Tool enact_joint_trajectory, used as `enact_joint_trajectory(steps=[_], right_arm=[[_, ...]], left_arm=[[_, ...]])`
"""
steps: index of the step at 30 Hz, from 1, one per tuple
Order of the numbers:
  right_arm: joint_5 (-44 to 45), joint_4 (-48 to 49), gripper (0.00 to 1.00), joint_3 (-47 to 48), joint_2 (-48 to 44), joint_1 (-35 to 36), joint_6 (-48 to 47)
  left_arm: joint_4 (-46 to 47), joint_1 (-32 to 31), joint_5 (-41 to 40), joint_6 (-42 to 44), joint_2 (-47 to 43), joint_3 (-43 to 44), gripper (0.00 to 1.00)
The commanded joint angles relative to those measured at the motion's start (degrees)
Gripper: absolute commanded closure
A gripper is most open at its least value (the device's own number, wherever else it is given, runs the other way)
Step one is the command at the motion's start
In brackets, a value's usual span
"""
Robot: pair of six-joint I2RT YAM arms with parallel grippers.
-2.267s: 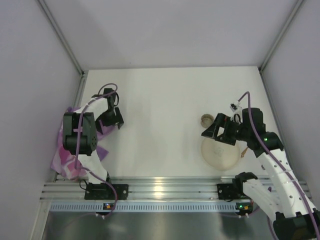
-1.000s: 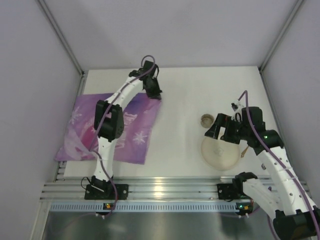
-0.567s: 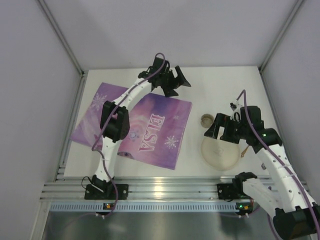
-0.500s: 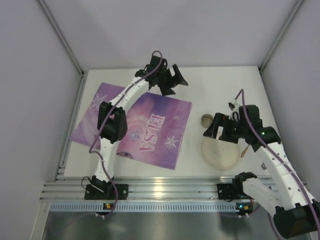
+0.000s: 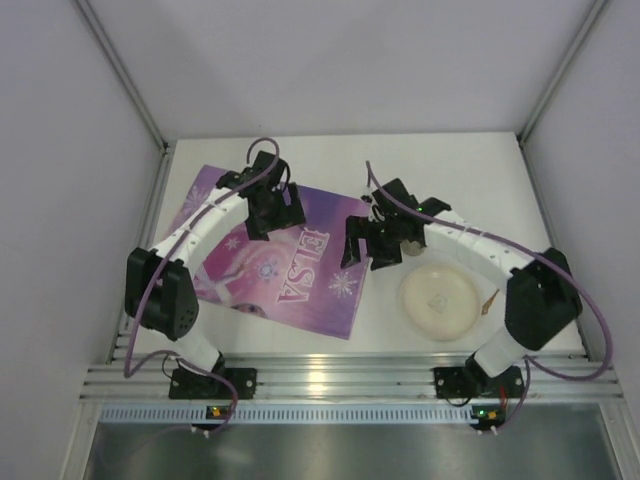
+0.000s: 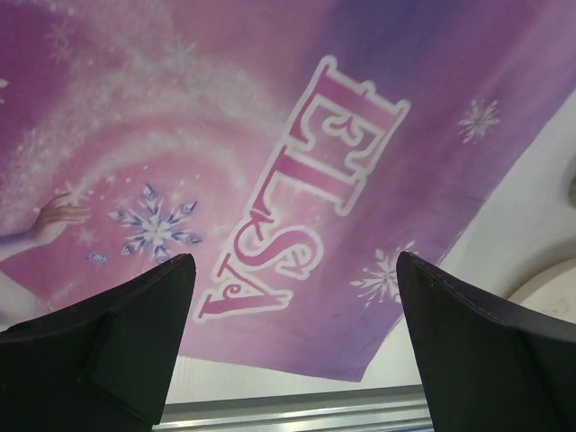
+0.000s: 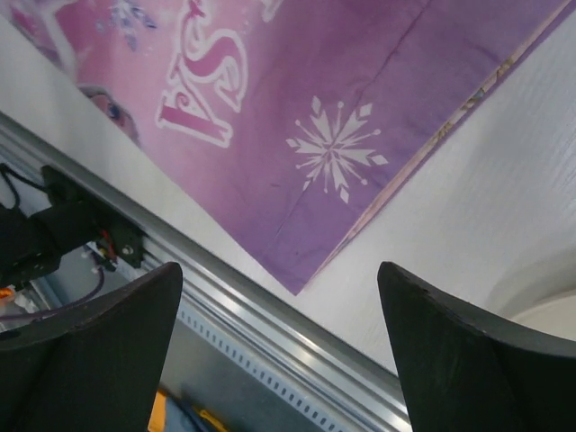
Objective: Set the dinner table for one person
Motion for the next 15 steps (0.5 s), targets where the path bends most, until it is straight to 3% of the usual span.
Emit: enact_joint_trajectory(steps=[1,10,15], right_arm=[[5.61,-3.98,0.11,1.71,7.59,1.56,1.9],[7.98,-3.71,0.23,5.93,19.64,3.22,3.4],[10.26,-4.06,0.37,7.86,23.94,5.06,4.37]], left_arm=[[-0.68,0.06,-1.76,0.04,-7.02,-6.6,0.01],[-2.43,0.06,-4.12,-0.76,-19.32,-15.85,0.01],[-2.7,0.06,-3.87,-1.02,-22.06,-17.7,0.01]])
